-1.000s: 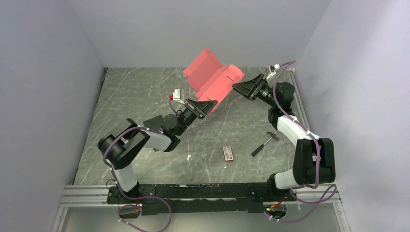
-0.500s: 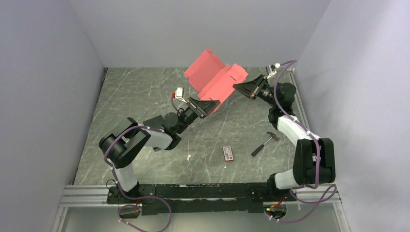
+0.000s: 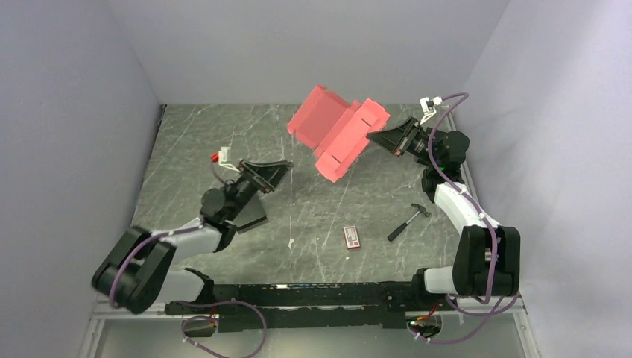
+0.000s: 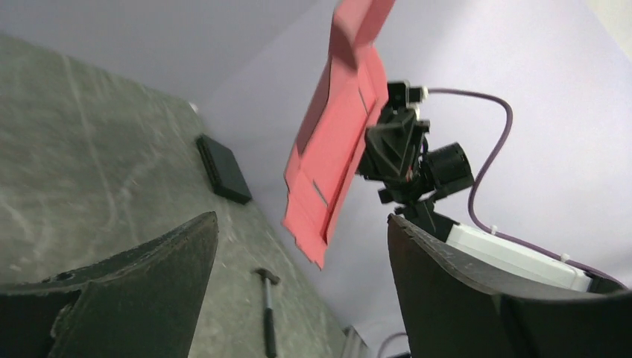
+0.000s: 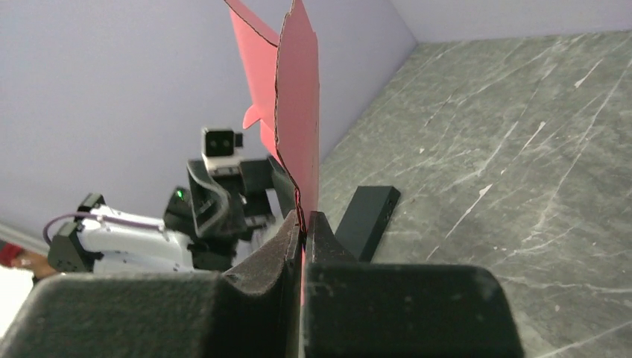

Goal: Fold the paper box

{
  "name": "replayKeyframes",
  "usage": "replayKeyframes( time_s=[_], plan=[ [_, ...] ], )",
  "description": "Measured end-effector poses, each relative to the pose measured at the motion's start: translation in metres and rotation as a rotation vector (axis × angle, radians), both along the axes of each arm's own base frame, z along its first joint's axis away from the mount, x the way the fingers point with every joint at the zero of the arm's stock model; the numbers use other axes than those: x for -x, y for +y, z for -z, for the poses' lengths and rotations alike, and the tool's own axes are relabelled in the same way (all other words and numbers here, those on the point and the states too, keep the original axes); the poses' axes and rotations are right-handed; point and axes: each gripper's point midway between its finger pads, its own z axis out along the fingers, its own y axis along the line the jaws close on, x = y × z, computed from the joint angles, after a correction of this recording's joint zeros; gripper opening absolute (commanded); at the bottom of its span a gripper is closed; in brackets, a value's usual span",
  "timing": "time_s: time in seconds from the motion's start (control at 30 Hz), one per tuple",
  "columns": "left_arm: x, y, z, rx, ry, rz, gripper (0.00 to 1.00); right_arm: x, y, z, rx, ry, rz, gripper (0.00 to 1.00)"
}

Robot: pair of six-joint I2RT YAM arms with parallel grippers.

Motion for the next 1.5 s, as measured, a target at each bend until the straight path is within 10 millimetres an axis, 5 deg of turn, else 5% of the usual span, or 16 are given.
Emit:
replayKeyframes(
  time_s=[0.2,0.5,0.67,0.97,1.07,1.27,1.5],
  plan=[
    [0.012,0.050,-0.029,-0.103,-0.121,-0.152,0.99,0.014,0.004,0.004,0.085,-0.091,-0.059,0.00],
    [0.025,0.072,-0.057,-0.337,-0.223,-0.257,0.97,0.027,0.010,0.015,0.182,-0.138,-0.137,0.00],
    [0.013,0.074,-0.039,-0.413,-0.158,-0.274,0.87,0.033,0.012,0.018,0.210,-0.152,-0.180,0.00],
    [-0.021,0.116,-0.014,-0.395,0.001,-0.383,0.80,0.064,0.032,0.011,0.219,-0.204,-0.307,0.00],
    [-0.032,0.109,-0.004,-0.360,0.007,-0.304,0.78,0.077,0.042,0.009,0.216,-0.221,-0.371,0.00],
    [-0.039,0.065,0.018,-0.288,0.009,0.017,0.80,0.104,0.058,-0.003,0.207,-0.264,-0.496,0.00],
    [-0.016,0.020,-0.011,-0.211,-0.174,0.304,0.81,0.128,0.070,-0.015,0.202,-0.306,-0.615,0.00]
  ],
)
